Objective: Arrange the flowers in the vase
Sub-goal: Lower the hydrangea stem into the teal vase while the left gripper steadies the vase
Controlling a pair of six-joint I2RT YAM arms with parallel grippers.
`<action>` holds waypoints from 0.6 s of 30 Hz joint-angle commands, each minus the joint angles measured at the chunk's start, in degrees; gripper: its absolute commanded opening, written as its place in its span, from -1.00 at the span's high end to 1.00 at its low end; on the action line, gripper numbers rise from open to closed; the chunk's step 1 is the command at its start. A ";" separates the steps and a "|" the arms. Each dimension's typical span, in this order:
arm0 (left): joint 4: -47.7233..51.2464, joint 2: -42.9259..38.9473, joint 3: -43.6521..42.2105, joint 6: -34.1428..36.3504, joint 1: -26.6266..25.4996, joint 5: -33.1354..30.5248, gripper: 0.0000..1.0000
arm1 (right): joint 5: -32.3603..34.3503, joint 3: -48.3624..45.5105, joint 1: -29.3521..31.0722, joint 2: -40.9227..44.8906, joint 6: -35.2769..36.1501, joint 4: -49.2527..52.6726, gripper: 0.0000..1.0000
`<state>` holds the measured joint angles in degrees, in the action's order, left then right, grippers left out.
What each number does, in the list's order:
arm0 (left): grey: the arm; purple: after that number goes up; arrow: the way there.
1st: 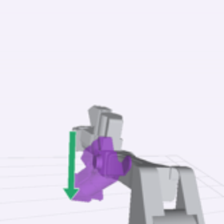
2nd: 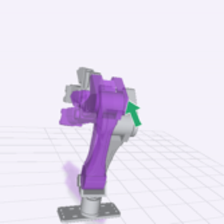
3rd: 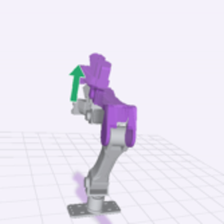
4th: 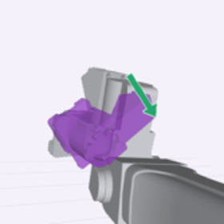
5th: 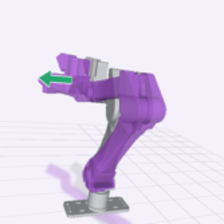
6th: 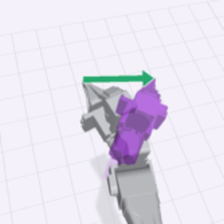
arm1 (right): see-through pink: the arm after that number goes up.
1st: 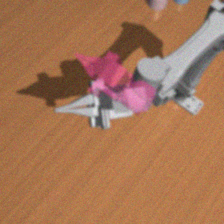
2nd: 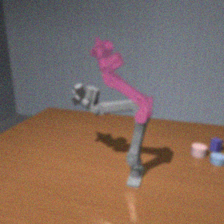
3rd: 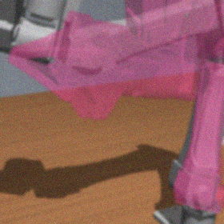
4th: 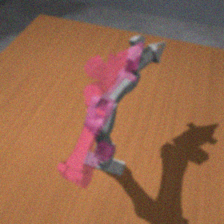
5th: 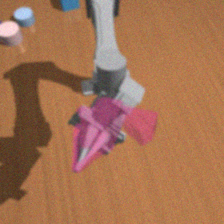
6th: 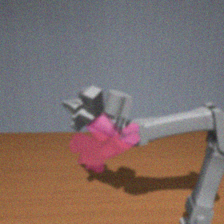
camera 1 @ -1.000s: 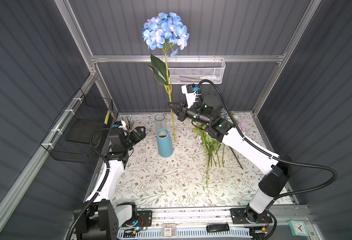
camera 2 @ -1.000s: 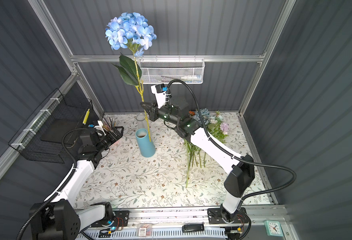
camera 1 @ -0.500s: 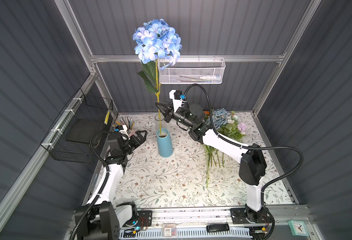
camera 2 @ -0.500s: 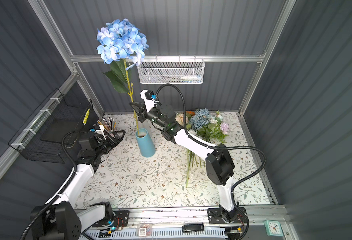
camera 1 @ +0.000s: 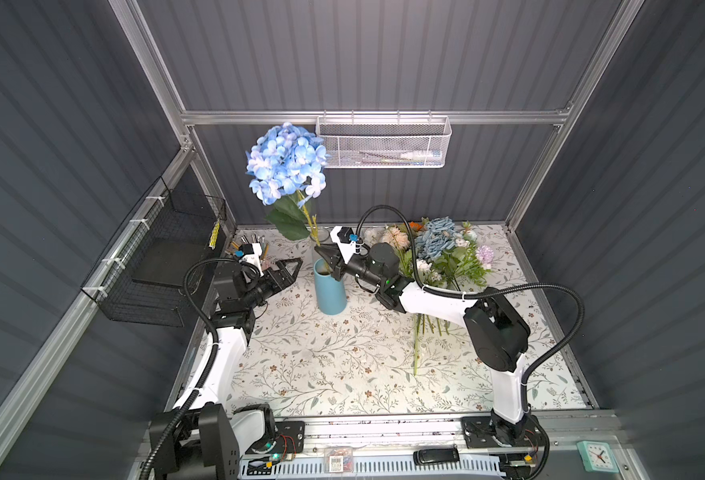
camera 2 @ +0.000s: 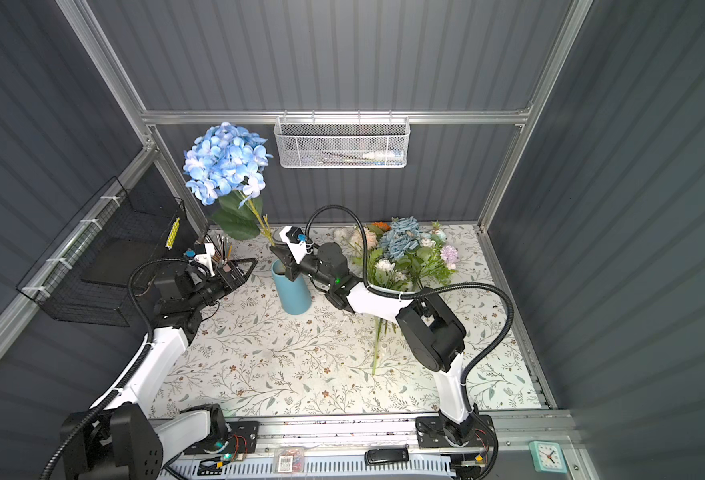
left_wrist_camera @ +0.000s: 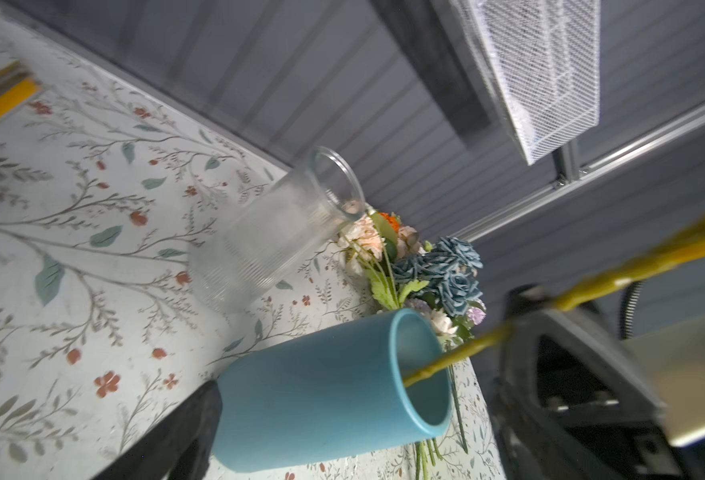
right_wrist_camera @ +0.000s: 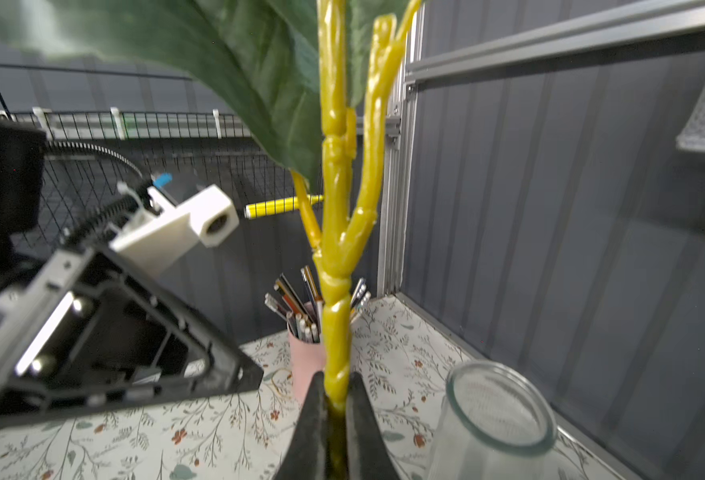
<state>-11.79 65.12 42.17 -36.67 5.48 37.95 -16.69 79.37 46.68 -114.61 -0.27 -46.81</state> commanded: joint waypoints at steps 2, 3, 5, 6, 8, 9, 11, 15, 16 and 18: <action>-6.74 -2.38 1.50 -0.18 0.41 7.28 -0.99 | 1.70 -2.93 0.26 3.55 2.10 -3.41 1.00; -7.65 -2.89 1.53 -0.38 0.41 8.05 -0.99 | 1.75 -3.44 0.27 3.76 2.18 -3.00 1.00; -9.82 -3.57 1.70 -1.02 0.24 9.57 -0.99 | 1.51 -4.11 0.26 4.11 2.29 -2.06 0.99; -10.70 -3.78 1.98 -1.37 0.06 10.36 -0.99 | 1.43 -4.32 0.26 4.19 2.25 -1.52 0.97; -12.17 -3.80 2.73 -1.66 -0.90 11.55 -0.94 | 1.24 -4.47 0.26 4.44 2.26 -0.30 0.92; -12.38 -3.70 3.32 -1.41 -1.73 11.84 -0.92 | 1.14 -4.58 0.26 4.47 2.29 0.25 0.89; -12.42 -3.45 4.37 -0.39 -3.82 11.88 -0.87 | 1.14 -4.70 0.26 4.50 2.14 0.88 0.86; -9.80 -2.36 7.42 4.34 -9.51 8.75 -0.77 | 1.22 -4.34 0.26 4.70 2.03 3.04 0.89; -9.17 -1.97 8.11 5.45 -10.49 7.49 -0.73 | 1.29 -4.32 0.25 4.78 1.99 3.53 0.89; -10.56 -1.07 8.54 5.53 -10.92 5.24 -0.64 | 1.22 -4.14 0.35 4.81 2.03 4.49 0.91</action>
<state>-21.87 63.07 48.53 -34.15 -4.80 45.91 -15.40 75.26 46.72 -111.24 1.61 -44.75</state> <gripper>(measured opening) 0.838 0.079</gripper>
